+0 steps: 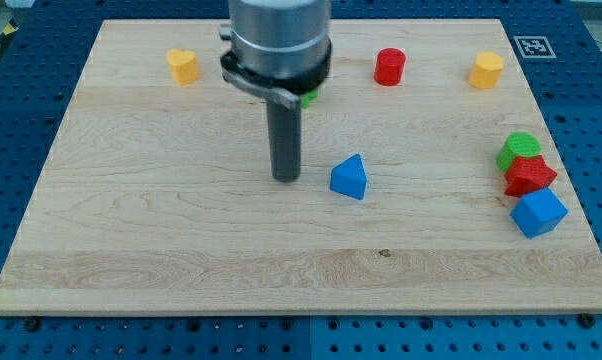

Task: Place the blue triangle at the bottom left side of the blue cube

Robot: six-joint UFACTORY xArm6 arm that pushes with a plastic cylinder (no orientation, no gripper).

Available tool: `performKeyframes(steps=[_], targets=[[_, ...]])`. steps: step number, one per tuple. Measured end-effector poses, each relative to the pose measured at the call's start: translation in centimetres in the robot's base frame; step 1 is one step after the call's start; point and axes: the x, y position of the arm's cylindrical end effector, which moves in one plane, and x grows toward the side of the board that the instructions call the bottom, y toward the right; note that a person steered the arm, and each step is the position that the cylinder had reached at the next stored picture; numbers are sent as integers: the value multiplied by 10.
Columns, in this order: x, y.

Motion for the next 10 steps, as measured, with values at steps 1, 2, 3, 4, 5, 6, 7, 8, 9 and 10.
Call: performKeyframes(steps=[1, 2, 3, 4, 5, 6, 7, 8, 9, 10], targets=[[-19, 22], [13, 75], [59, 123], [60, 135], [38, 77], [52, 56], [74, 82], [94, 145], [99, 170], [101, 168]])
